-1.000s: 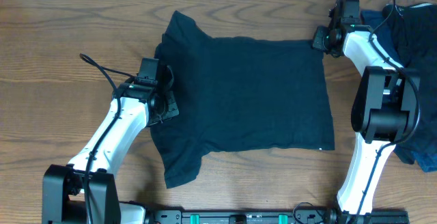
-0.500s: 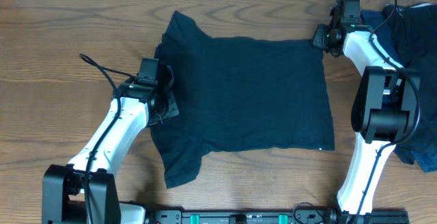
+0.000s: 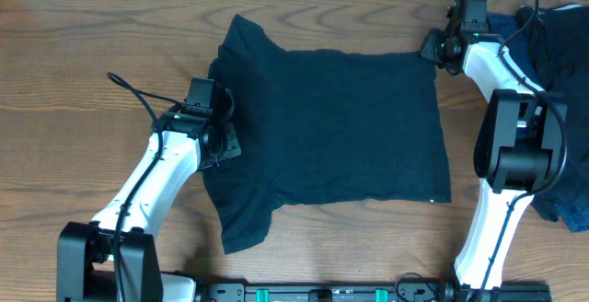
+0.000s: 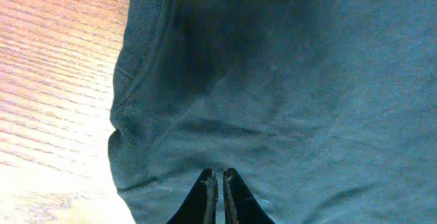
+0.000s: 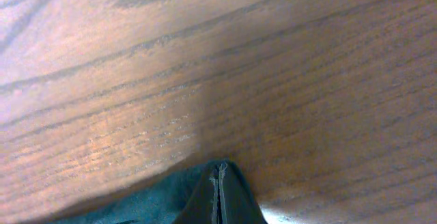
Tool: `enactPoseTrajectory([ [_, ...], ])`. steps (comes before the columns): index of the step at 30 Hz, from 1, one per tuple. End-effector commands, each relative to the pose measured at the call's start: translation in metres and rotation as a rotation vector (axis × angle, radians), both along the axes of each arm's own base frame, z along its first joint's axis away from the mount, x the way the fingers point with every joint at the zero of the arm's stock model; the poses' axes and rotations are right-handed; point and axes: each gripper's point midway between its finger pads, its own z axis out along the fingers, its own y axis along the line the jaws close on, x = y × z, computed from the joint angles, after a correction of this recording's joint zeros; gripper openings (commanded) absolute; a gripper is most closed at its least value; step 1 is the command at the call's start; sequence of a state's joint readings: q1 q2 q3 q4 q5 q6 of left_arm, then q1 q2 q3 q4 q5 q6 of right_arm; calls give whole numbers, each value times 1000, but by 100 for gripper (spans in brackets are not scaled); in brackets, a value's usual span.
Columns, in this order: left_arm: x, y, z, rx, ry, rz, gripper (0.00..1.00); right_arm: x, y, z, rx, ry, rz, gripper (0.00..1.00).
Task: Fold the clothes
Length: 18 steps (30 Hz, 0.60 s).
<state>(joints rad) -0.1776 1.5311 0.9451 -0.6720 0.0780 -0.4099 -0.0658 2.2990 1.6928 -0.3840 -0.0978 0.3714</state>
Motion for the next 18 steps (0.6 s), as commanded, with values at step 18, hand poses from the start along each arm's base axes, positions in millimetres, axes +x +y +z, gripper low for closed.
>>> enactPoseTrajectory([
  [18, 3, 3, 2, 14, -10, -11, 8, 15, -20, -6, -25, -61, -76, 1],
])
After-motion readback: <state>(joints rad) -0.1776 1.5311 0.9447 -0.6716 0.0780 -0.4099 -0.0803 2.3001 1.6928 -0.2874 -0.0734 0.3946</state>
